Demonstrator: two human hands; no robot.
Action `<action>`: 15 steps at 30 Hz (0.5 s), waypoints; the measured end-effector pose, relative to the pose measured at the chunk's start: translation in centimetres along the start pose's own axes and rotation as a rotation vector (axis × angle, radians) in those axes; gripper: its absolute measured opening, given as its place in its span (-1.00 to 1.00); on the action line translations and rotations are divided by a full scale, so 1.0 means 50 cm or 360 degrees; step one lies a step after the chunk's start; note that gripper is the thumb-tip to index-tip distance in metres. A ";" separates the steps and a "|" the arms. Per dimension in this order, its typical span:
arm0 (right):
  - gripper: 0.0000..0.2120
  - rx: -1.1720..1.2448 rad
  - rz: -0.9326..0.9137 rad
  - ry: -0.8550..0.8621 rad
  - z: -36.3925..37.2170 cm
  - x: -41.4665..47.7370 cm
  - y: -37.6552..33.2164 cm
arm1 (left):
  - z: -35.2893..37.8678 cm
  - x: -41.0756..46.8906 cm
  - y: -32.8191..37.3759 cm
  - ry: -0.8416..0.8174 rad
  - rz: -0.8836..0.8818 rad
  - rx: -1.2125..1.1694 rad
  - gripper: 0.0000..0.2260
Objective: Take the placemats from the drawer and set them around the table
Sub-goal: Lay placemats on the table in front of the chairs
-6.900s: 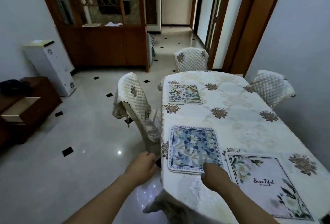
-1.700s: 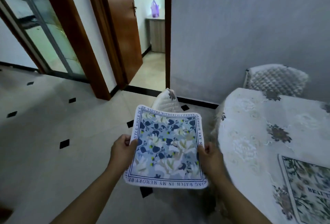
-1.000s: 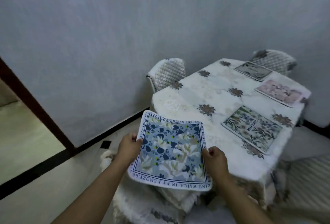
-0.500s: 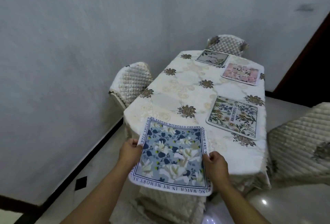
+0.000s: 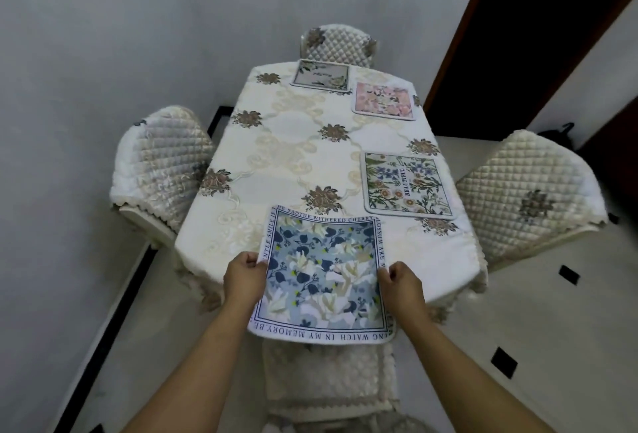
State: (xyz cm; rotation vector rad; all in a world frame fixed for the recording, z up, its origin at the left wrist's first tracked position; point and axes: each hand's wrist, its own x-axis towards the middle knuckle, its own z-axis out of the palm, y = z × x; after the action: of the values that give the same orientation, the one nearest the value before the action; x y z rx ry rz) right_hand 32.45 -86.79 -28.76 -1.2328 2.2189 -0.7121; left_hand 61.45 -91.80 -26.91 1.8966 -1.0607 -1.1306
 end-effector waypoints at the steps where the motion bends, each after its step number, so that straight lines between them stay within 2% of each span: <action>1: -0.69 -0.0004 0.0012 0.0007 0.009 0.011 -0.005 | 0.007 0.014 -0.003 0.0003 -0.0012 -0.0015 -0.93; 5: -0.69 -0.0007 0.0005 0.0009 0.047 0.070 -0.014 | 0.033 0.077 -0.012 0.0046 -0.0063 0.0029 -0.98; 15: -0.71 -0.0062 -0.0052 -0.0055 0.159 0.240 -0.019 | 0.100 0.247 -0.028 0.0137 0.0004 0.0152 -0.95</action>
State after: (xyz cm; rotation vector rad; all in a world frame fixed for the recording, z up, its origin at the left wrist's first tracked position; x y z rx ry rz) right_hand 32.55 -99.23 -36.06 -1.2935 2.1987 -0.6583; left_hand 60.89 -102.84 -34.45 1.9990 -1.0862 -1.0037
